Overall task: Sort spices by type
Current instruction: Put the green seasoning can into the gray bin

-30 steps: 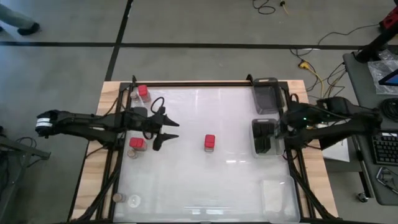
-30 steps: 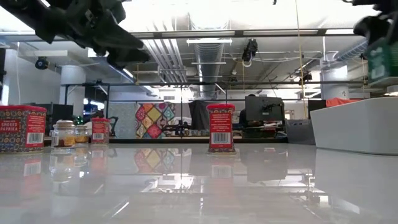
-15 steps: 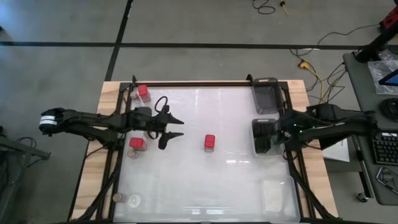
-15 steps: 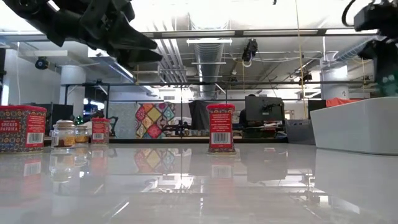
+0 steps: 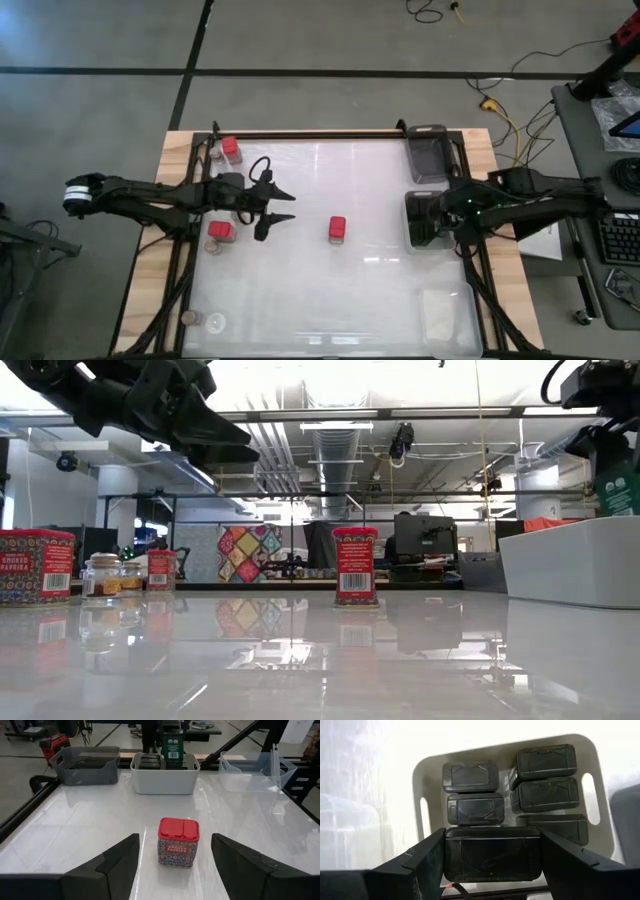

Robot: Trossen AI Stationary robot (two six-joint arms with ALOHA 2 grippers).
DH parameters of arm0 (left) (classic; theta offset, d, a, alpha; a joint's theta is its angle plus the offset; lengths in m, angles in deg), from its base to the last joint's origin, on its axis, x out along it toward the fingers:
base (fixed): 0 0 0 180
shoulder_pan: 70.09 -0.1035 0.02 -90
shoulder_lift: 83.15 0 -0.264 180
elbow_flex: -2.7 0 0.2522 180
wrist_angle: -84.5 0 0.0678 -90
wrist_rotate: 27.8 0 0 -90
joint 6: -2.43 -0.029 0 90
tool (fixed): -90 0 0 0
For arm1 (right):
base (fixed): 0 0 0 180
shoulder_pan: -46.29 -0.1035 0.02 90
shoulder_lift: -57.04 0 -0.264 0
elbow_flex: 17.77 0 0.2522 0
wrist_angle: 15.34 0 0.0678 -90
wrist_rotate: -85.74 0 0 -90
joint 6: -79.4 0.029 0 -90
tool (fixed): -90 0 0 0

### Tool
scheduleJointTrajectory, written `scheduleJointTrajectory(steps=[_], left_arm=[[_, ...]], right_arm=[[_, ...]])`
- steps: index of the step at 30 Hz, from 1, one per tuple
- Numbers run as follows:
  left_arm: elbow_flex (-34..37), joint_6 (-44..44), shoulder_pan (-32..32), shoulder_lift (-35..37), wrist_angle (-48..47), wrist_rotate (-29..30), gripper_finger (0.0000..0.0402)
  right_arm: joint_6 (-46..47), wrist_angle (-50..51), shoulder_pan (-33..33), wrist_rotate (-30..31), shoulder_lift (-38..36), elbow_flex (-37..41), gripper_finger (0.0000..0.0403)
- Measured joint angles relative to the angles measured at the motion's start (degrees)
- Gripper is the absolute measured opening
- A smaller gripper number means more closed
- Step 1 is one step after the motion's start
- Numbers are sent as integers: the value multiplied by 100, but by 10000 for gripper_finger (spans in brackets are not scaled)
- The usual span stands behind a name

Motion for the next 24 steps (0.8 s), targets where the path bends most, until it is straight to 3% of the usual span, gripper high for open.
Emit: scheduleJointTrajectory(steps=[18,24], left_arm=[[15,-52,0,-96,-2,0,232],[17,-289,0,-106,-4,0,232]], right_arm=[[440,-227,-3,83,513,291,265],[668,-228,-348,67,667,382,265]])
